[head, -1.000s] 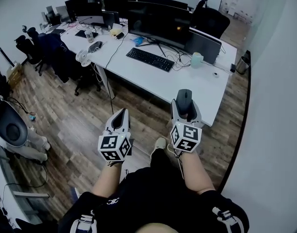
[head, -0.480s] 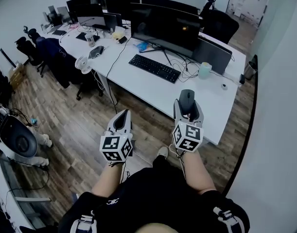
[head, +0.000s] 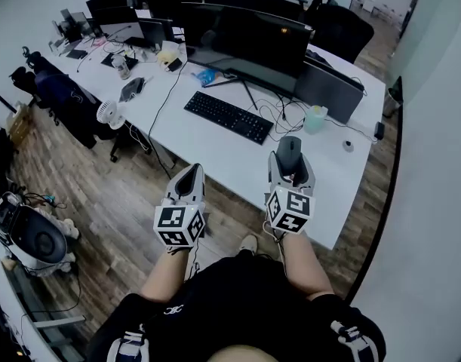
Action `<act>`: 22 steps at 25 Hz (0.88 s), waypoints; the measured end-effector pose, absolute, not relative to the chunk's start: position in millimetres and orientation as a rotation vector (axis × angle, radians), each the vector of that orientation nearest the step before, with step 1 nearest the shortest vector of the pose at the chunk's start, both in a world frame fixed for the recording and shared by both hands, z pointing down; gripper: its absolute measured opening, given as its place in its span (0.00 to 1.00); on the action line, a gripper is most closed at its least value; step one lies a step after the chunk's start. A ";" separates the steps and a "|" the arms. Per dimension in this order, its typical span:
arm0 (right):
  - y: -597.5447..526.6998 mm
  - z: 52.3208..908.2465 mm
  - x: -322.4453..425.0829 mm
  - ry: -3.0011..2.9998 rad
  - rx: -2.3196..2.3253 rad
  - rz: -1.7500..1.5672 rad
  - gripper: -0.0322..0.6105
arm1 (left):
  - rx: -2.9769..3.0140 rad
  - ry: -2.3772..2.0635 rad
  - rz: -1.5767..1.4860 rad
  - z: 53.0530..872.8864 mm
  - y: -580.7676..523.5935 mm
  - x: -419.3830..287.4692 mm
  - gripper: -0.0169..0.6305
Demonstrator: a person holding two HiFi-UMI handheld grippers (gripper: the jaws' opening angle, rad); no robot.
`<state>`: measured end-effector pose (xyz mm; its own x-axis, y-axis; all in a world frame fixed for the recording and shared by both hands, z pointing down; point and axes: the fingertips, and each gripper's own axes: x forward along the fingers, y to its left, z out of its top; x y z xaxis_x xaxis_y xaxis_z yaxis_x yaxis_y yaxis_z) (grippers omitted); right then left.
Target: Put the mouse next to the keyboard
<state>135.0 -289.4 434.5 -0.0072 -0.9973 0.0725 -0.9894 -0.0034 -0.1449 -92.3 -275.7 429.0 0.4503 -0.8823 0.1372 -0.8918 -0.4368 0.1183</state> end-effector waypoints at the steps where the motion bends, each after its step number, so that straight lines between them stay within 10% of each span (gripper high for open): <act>1: -302.2 436.9 143.7 2.173 -2.183 -0.248 0.54 | 2.526 -1.552 0.093 430.5 -290.4 -83.8 0.05; 22: -442.5 494.0 233.9 2.073 -2.372 -0.421 0.54 | 2.607 -1.293 0.175 461.1 -468.9 29.0 0.05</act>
